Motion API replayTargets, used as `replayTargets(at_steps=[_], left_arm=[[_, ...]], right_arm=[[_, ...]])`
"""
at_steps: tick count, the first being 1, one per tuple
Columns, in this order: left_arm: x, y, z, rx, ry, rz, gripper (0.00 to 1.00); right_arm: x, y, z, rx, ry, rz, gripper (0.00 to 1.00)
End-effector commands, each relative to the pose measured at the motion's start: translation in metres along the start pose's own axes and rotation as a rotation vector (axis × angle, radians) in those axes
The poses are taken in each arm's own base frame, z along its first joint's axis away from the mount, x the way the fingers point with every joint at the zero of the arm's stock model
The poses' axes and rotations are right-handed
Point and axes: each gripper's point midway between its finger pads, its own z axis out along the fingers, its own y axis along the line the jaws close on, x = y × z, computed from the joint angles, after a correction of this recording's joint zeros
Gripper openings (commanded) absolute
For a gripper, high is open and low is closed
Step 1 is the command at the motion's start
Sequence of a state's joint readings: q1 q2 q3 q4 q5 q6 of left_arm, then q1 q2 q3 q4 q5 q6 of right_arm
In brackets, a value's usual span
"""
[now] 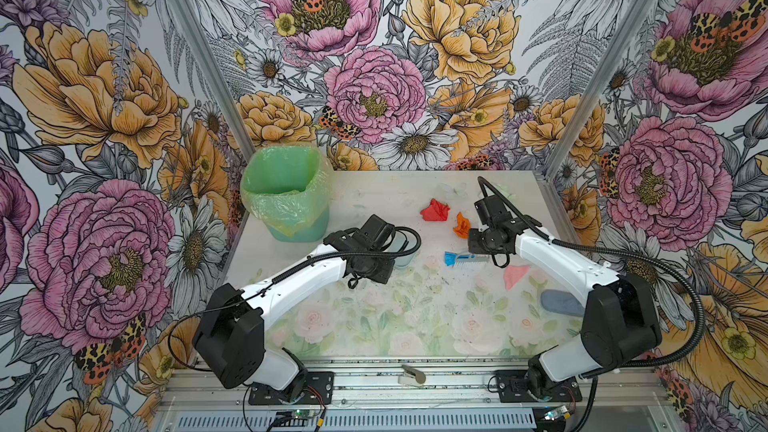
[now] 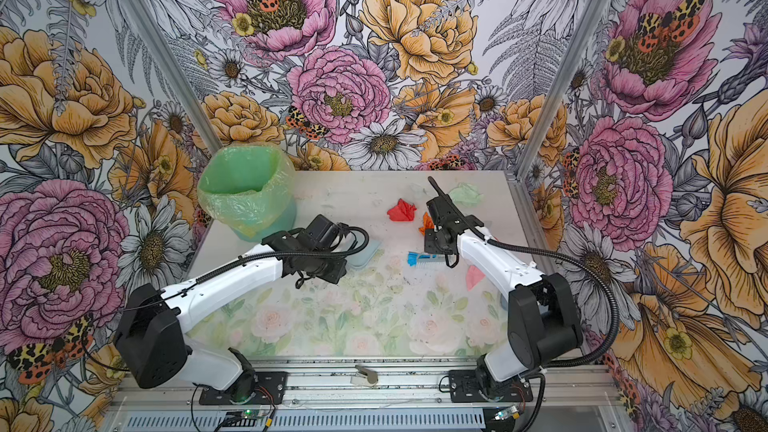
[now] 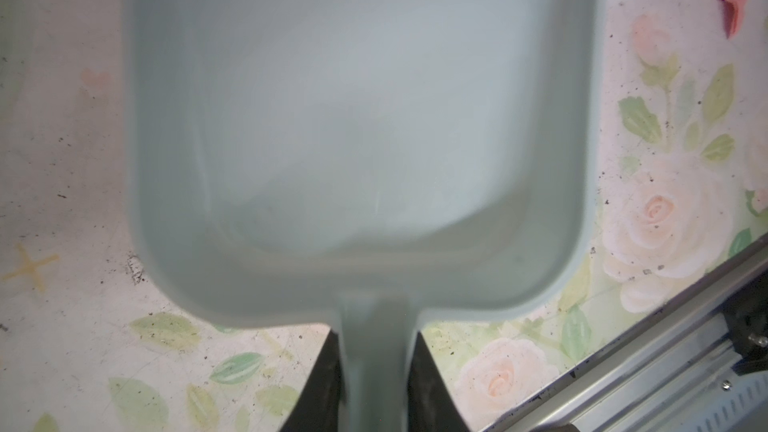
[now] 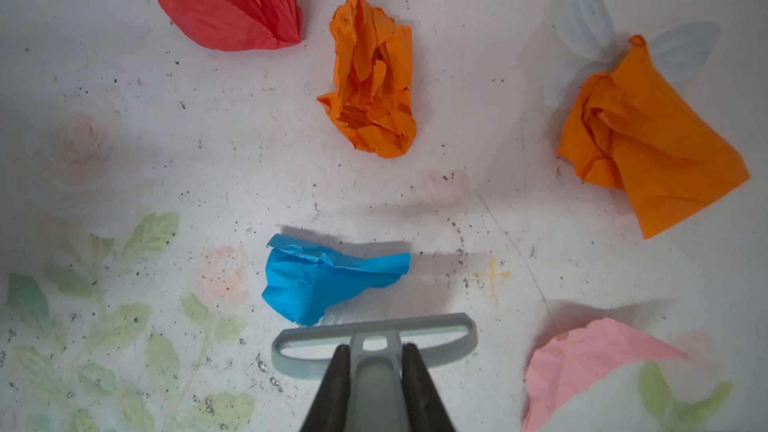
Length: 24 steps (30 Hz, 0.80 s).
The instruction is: Sweep away the paper scraps from the table
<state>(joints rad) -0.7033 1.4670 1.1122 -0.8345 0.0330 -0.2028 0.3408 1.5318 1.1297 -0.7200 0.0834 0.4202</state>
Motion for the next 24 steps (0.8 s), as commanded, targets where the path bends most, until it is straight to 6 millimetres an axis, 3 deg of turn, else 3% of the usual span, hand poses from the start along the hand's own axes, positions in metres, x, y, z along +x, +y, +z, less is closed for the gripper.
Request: replayTargets(at_steps=[1,12,15,20,24], left_arm=[[0.001,0.001,0.005,-0.022,0.007,-0.003,0.13],[0.002,0.008,0.033,-0.063,0.078,0.016,0.13],[-0.001,0.011,0.043,-0.078,0.1,0.015,0.12],[-0.009,0.013,0.051,-0.09,0.109,0.017,0.11],[-0.014,0.012,0.054,-0.091,0.108,0.017,0.1]], right_arm=[[-0.009,0.002,0.0,0.01,-0.01,-0.02,0.0],[-0.008,0.008,-0.056,-0.059,-0.022,-0.068,0.0],[-0.016,0.007,-0.075,-0.066,-0.069,-0.074,0.0],[-0.071,0.003,-0.104,-0.01,-0.238,-0.053,0.0],[-0.122,-0.008,-0.108,0.092,-0.377,0.007,0.0]])
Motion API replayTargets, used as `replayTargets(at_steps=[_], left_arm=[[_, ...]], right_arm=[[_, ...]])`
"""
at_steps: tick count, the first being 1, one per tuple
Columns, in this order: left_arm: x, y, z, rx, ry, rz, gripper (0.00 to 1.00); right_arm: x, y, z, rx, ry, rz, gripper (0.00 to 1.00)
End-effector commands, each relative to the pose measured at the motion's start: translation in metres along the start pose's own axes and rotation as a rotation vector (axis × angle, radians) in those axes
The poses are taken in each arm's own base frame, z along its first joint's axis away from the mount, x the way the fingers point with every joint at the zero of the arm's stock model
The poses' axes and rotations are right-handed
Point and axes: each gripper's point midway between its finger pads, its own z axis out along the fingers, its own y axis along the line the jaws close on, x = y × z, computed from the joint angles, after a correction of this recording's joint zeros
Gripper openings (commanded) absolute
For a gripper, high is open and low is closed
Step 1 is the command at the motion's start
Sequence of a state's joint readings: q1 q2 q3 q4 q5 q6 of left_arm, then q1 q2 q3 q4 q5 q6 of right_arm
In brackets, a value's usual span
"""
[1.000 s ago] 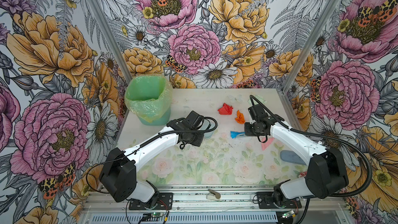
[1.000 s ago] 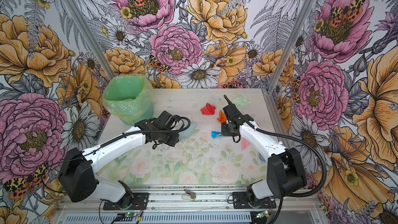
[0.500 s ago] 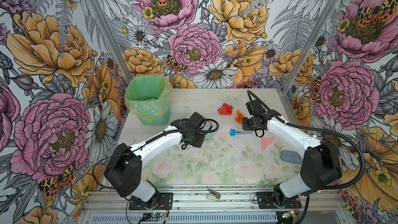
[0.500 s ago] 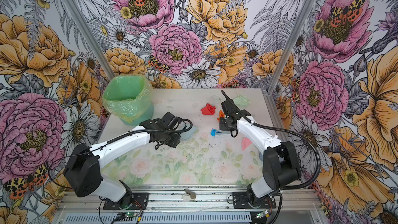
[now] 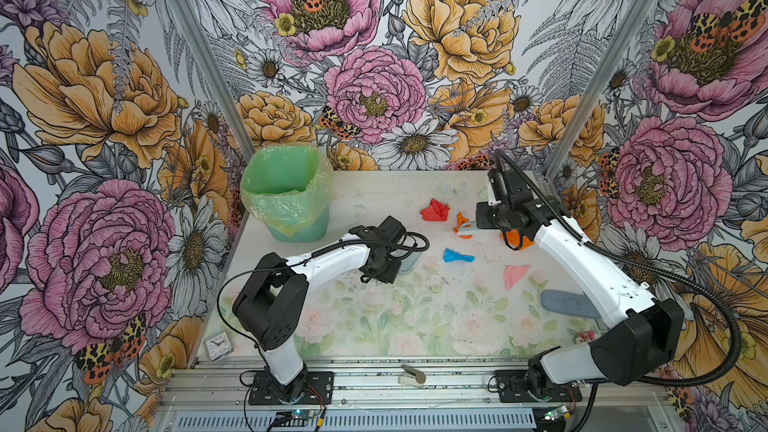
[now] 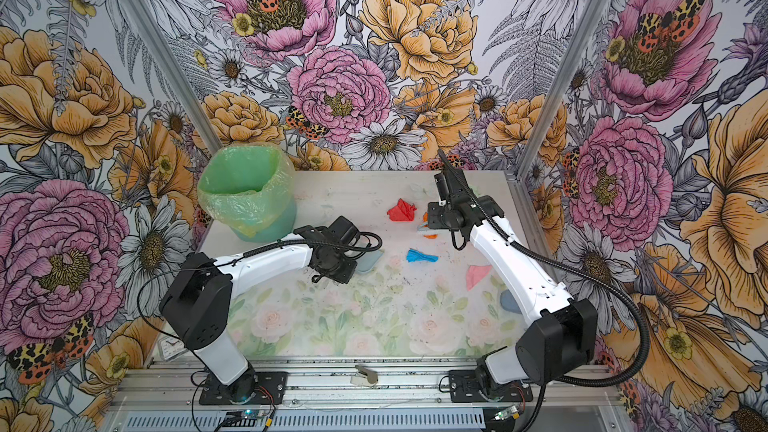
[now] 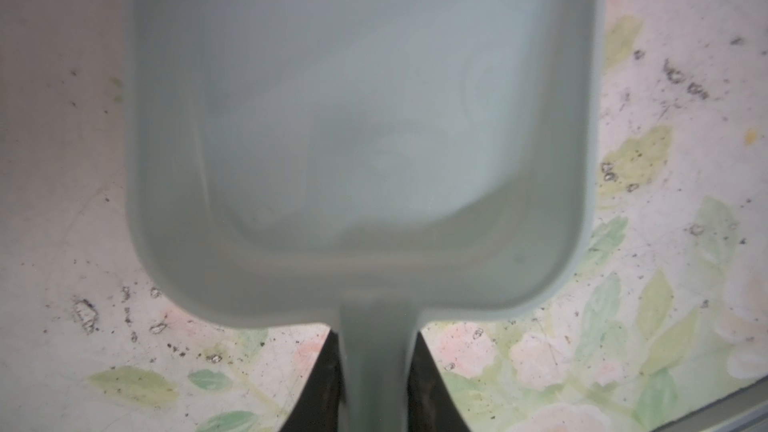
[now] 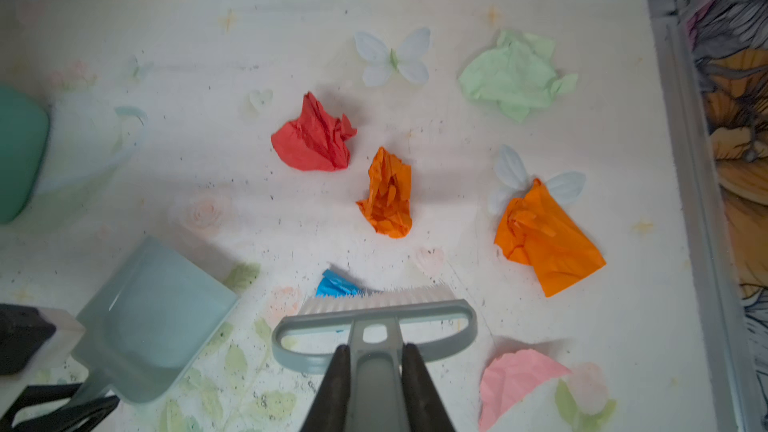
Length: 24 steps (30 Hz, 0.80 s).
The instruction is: Sweep away the paper scraps from the table
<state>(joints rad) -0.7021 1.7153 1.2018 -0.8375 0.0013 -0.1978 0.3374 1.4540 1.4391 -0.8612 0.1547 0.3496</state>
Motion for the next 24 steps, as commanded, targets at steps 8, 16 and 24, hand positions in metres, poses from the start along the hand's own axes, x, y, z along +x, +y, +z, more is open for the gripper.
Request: replayTargets(at_steps=[8,16,24], left_arm=[[-0.017,0.006,0.001,-0.035,-0.03,0.011,0.09],[-0.023,0.008,0.01,-0.038,-0.016,0.009,0.09],[-0.026,0.008,0.014,-0.036,-0.017,0.004,0.09]], right_arm=[[-0.106,-0.015,0.055,0.149,-0.275,0.189,0.0],[-0.118,0.006,0.11,0.079,-0.294,0.274,0.0],[-0.098,0.043,0.138,0.019,-0.222,0.217,0.0]])
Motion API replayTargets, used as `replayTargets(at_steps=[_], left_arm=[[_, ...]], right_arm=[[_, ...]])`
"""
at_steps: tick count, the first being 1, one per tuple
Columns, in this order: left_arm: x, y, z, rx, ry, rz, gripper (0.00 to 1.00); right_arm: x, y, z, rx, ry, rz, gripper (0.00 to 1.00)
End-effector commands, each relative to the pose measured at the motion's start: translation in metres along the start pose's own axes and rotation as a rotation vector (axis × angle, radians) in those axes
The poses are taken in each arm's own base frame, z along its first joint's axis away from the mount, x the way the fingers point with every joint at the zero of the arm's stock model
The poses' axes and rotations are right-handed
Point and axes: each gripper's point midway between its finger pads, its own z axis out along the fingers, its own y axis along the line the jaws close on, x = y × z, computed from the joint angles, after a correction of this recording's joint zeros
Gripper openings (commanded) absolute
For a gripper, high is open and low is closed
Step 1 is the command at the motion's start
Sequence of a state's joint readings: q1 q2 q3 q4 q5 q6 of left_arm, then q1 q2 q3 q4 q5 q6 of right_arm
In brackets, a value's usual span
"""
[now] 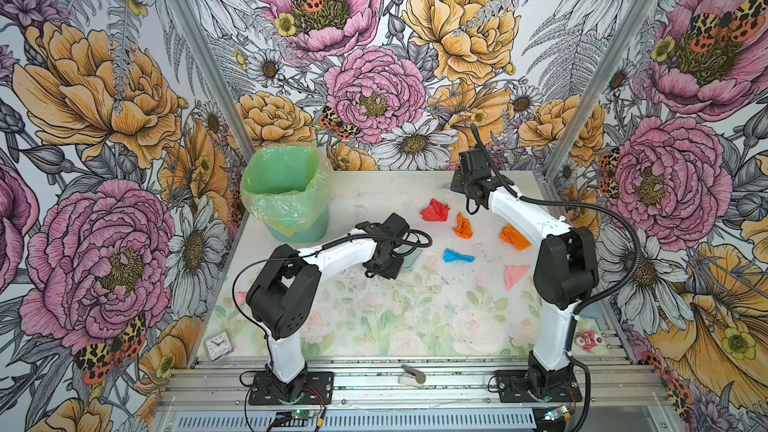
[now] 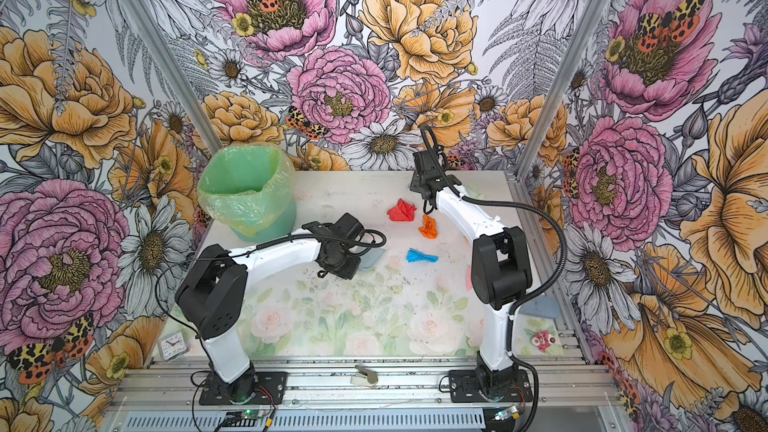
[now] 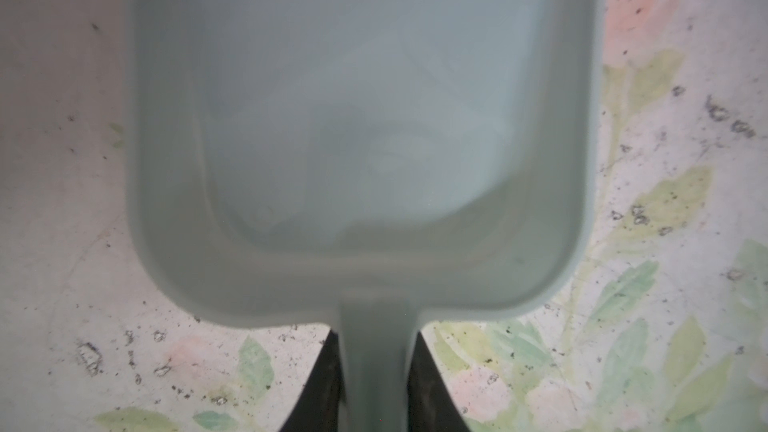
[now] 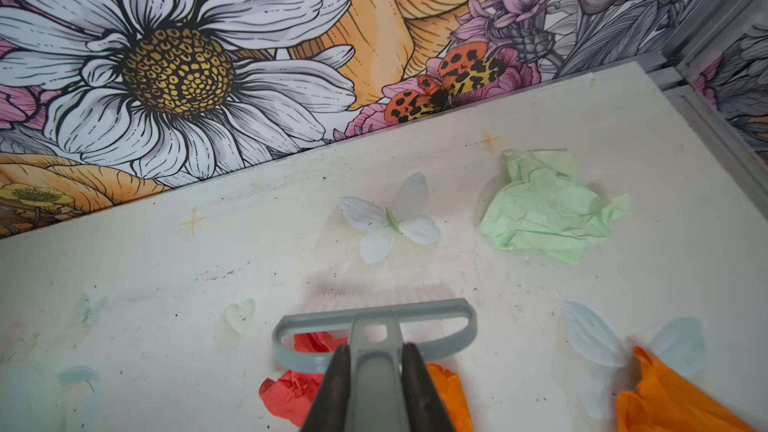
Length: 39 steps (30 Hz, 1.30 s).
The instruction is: Sweep away the paper scraps from the table
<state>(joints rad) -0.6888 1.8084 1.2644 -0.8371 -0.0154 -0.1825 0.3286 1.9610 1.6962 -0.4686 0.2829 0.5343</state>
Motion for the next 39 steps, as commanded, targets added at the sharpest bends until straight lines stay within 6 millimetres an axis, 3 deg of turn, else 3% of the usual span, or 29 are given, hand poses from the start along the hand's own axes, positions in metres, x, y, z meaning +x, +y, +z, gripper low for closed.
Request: replayTargets(at_steps=[1,8,13,26,32,39], left_arm=[[-0.009,0.005,0.009,-0.018,-0.008,-0.002,0.09],[-0.005,0.005,0.017,-0.016,0.009,-0.009,0.08],[-0.004,0.005,0.019,-0.01,0.011,-0.011,0.08],[-0.005,0.003,0.021,-0.001,0.01,-0.014,0.08],[-0.005,-0.003,0.022,0.006,0.012,-0.003,0.08],[-0.002,-0.004,0.024,0.007,0.02,0.002,0.08]], right_arm=[[-0.003,0.03,-0.008,-0.066,-0.032,-0.015,0.0],[0.044,0.046,-0.004,-0.096,0.06,-0.06,0.0],[0.066,0.053,-0.007,-0.139,0.117,-0.073,0.0],[0.109,0.062,-0.052,-0.301,0.251,-0.022,0.0],[0.116,0.079,-0.08,-0.435,0.316,0.027,0.0],[0.087,0.069,-0.094,-0.461,0.272,0.101,0.0]])
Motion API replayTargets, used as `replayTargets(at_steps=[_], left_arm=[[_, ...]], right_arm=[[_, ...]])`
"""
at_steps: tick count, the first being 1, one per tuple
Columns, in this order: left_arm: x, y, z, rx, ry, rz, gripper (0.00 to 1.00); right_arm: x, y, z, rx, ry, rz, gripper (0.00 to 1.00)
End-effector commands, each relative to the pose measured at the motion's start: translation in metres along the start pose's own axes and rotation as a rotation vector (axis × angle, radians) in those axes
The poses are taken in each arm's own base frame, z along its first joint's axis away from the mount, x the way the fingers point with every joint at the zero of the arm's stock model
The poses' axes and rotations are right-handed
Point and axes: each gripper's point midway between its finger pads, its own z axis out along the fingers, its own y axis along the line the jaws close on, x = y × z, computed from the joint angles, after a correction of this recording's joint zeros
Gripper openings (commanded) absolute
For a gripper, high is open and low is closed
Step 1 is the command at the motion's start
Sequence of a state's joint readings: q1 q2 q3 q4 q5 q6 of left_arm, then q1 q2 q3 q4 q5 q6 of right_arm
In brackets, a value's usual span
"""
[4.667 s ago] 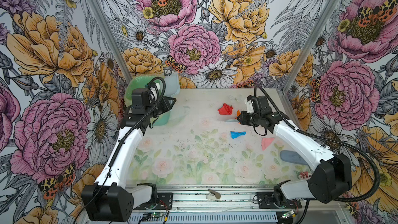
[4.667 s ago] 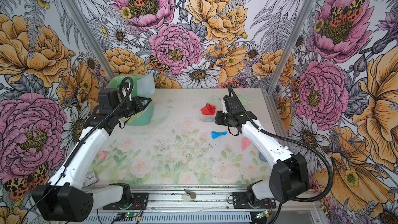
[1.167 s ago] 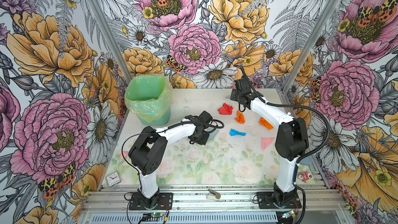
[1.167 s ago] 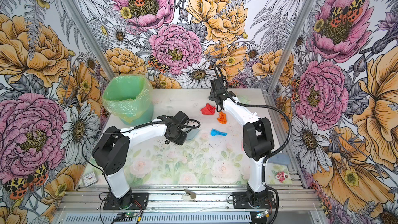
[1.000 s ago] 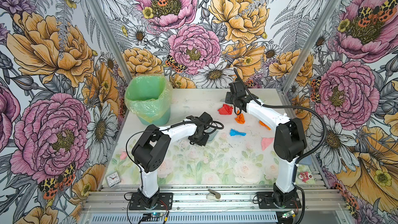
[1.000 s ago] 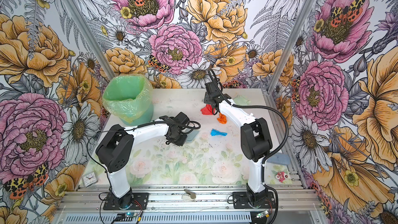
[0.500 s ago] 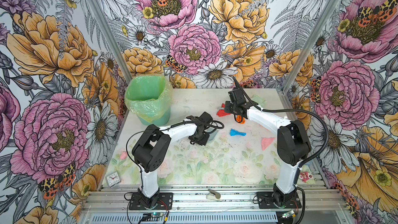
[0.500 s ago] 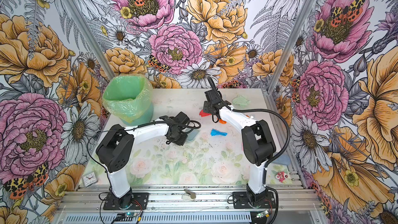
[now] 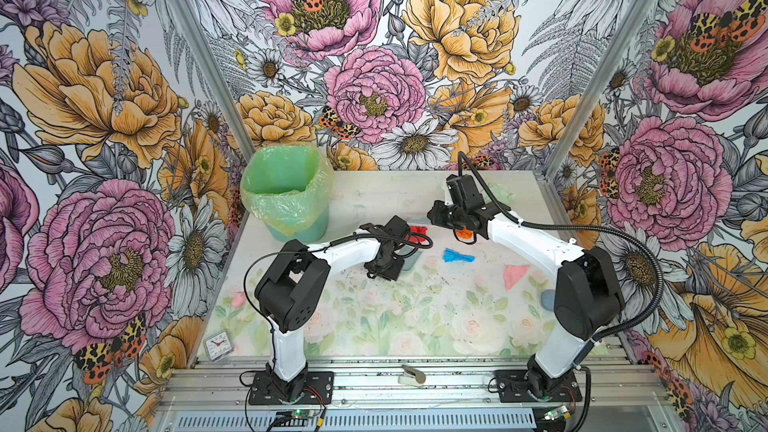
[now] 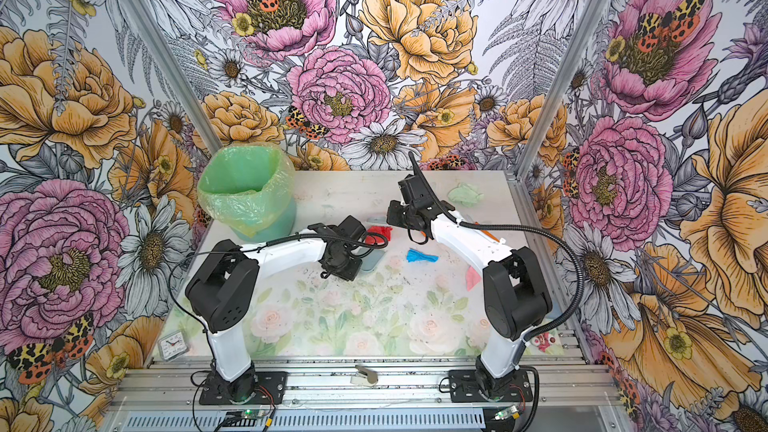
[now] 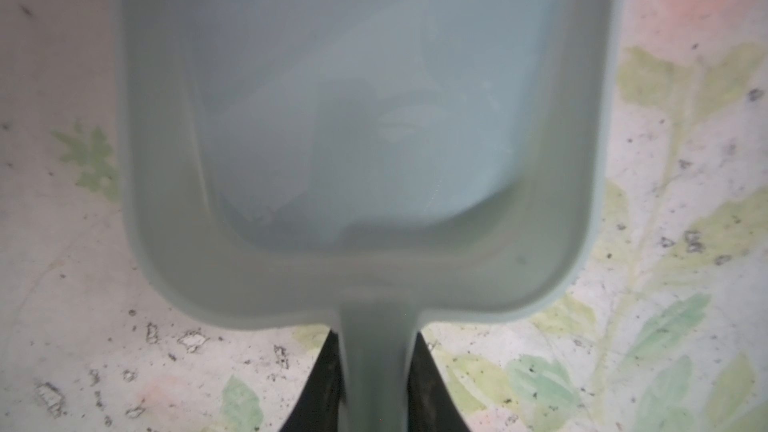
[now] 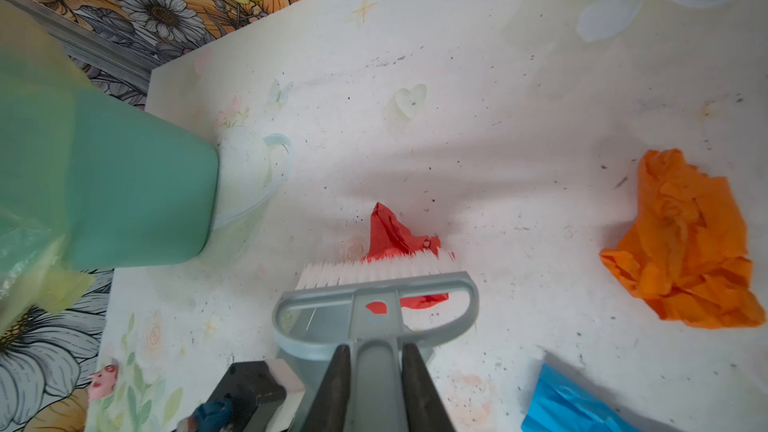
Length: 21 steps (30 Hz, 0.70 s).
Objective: Sweep away the paper scraps from the table
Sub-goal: 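Sweep the red crumpled paper into the dustpan with the right gripper's brush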
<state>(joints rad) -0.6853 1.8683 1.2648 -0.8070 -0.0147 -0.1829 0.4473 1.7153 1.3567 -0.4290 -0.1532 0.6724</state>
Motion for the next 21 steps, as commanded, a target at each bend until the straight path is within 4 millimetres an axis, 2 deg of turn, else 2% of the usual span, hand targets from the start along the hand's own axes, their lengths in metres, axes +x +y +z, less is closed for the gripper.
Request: replayTargets(at_steps=[1,4,8,13,21], left_arm=[[-0.002,-0.005,0.004,0.013,-0.006,0.005,0.08],[-0.002,-0.004,0.004,0.015,-0.006,0.002,0.07],[-0.002,-0.006,0.004,0.017,-0.008,0.001,0.07],[-0.002,-0.006,0.002,0.018,-0.013,-0.002,0.07],[-0.002,-0.006,0.001,0.016,-0.015,-0.002,0.07]], right_arm=[[-0.023,0.002,-0.025,-0.03,-0.065,0.038,0.0],[-0.04,-0.012,-0.029,0.008,-0.112,0.044,0.0],[-0.051,-0.028,-0.013,0.072,-0.119,0.024,0.0],[-0.04,-0.039,0.022,0.125,-0.063,-0.002,0.0],[-0.012,-0.03,0.044,0.167,-0.008,-0.117,0.0]])
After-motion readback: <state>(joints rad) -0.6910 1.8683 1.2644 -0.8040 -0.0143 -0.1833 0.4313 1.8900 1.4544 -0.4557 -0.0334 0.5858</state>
